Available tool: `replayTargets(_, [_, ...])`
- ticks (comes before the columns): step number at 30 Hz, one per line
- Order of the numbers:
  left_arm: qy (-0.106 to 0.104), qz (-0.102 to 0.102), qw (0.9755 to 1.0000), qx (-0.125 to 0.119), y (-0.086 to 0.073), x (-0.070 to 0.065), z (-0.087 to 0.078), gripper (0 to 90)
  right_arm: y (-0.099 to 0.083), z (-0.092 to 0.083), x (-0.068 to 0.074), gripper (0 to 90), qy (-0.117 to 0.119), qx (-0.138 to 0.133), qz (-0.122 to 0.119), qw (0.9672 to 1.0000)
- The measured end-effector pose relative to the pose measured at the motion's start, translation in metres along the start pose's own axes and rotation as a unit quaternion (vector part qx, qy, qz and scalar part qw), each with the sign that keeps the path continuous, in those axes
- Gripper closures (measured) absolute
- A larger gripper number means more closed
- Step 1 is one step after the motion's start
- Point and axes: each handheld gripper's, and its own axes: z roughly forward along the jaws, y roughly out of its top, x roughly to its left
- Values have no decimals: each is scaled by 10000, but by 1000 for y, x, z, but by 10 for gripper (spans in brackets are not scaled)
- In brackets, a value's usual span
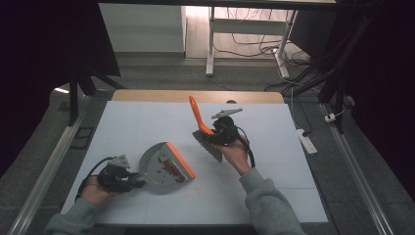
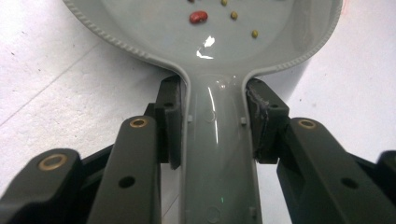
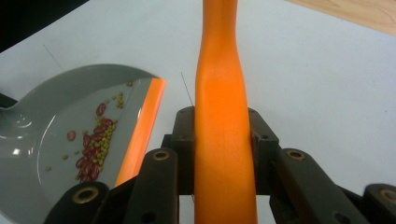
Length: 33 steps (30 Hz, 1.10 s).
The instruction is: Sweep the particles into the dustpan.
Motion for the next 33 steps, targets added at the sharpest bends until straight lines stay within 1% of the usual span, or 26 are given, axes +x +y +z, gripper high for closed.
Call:
replayTargets(3, [96,41,9999,-106,-1,-3,-1,617,-5,-3,-2,703,-22,-6,9,10000])
replayTargets(7, [165,27,9997,-152,-2,-4,-2,618,-11,-9,-5,703,-46,-32,43,10000])
replayTargets(9, [242,29,9995,-189,-3,-4,-2,617,-14,-12,-6,703,-57,-42,47,10000])
replayTargets(10, [283,-16,9994,-221,-3,-4,-2,618,-15,-13,-7,703,-69,-49,53,9999])
replayTargets(12, [323,-44,9992,-247,-4,-4,-3,618,-18,-16,-8,703,-85,-61,40,9999])
replayTargets(13, [377,-31,9989,-259,-5,-4,-4,618,-19,-18,-8,703,-84,-79,46,9999])
replayTargets(16, [451,-83,9982,-376,-5,-5,-6,618,-23,-24,-10,703,-84,-148,33,9999])
replayTargets(22, [608,-189,9962,-599,-6,-8,-12,618,-34,-37,-14,703,-48,-267,-22,9996])
replayTargets(28, [737,-405,9933,-788,-5,-11,-17,618,-48,-55,-16,703,51,-451,-112,9989])
replayTargets(33, [867,-579,9905,-903,-6,-14,-20,618,-61,-69,-17,703,123,-515,-136,9985])
